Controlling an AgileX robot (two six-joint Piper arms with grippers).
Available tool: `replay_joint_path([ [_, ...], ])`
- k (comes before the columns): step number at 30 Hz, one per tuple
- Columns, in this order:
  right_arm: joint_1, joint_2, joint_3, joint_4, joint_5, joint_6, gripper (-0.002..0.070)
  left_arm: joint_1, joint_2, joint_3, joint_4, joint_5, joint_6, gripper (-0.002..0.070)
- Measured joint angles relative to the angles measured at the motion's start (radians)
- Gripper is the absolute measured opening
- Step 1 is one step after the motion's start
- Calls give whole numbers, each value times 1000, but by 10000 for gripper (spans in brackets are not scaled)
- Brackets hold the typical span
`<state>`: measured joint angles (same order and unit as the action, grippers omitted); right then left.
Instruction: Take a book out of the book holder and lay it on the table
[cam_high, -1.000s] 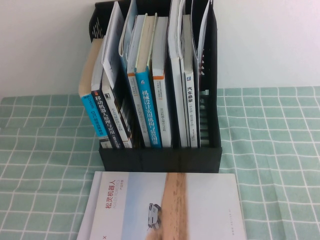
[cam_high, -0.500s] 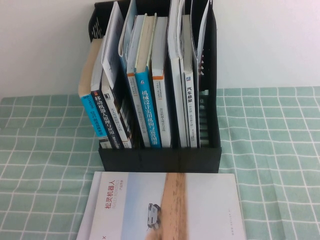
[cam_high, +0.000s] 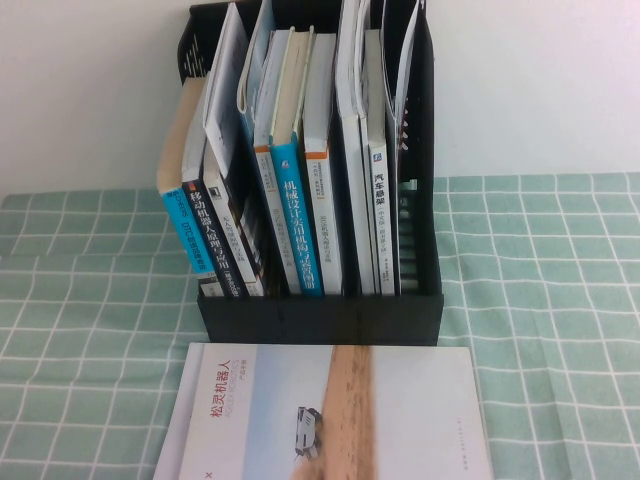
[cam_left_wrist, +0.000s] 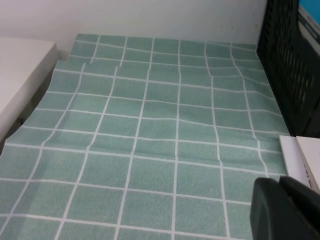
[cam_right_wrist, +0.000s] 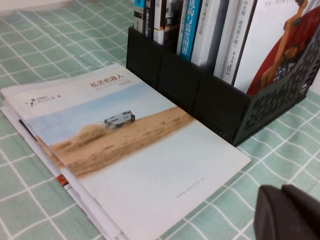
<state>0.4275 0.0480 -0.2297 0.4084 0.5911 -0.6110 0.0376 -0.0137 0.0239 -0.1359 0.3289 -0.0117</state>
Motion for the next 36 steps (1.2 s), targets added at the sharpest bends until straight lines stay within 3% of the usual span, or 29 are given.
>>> replay_joint_path([
  [7, 0, 0, 0, 3, 0, -1, -1, 0, 0, 0, 34, 7, 1, -3],
  [14, 0, 0, 0, 5, 2, -2, -1, -49, 0, -2, 66, 15, 12, -3],
  [36, 0, 0, 0, 5, 2, -2, -2, -53, 0, -2, 71, 15, 21, -3],
])
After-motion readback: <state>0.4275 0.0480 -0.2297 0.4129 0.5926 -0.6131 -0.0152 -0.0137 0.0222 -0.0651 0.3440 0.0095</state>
